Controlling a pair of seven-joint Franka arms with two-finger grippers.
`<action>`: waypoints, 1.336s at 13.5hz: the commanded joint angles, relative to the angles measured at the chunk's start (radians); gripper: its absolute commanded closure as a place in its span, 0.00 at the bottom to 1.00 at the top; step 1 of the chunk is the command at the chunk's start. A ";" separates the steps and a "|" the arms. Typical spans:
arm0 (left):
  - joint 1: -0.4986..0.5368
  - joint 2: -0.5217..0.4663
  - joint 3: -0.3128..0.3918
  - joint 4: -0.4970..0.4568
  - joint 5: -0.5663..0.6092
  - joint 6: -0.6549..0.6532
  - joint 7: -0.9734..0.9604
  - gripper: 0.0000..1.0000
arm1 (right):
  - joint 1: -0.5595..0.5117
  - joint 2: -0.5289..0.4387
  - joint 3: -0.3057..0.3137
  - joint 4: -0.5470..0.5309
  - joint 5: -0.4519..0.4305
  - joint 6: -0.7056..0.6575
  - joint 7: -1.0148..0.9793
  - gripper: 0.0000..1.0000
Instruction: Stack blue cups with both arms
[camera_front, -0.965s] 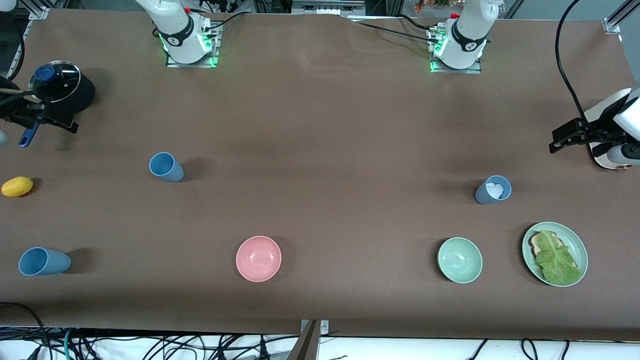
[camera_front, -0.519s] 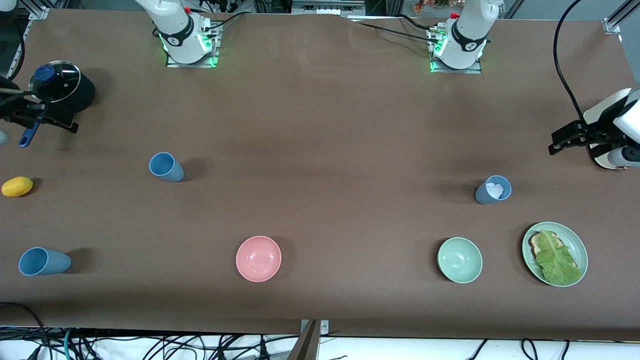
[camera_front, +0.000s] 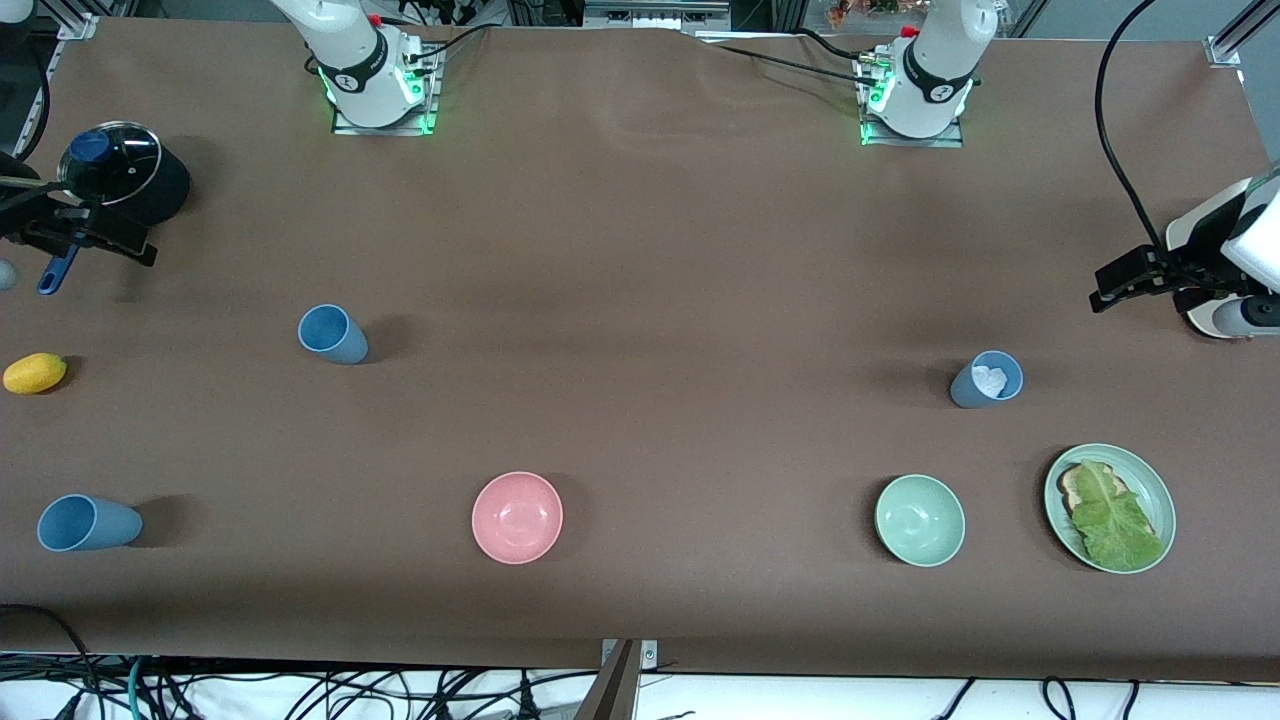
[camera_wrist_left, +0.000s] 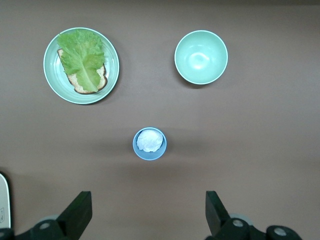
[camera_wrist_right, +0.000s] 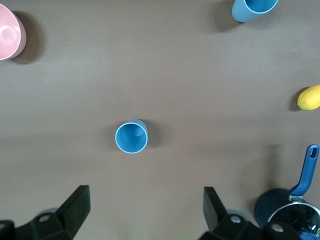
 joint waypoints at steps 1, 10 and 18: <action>-0.002 0.005 0.000 0.016 0.003 0.001 -0.005 0.00 | -0.003 0.009 0.004 0.028 0.008 -0.024 0.012 0.00; -0.002 0.005 0.000 0.016 0.015 0.003 -0.006 0.00 | -0.003 0.009 0.004 0.028 0.008 -0.024 0.012 0.00; -0.002 0.005 0.000 0.016 0.018 0.004 -0.005 0.00 | -0.003 0.009 0.005 0.028 0.008 -0.024 0.012 0.00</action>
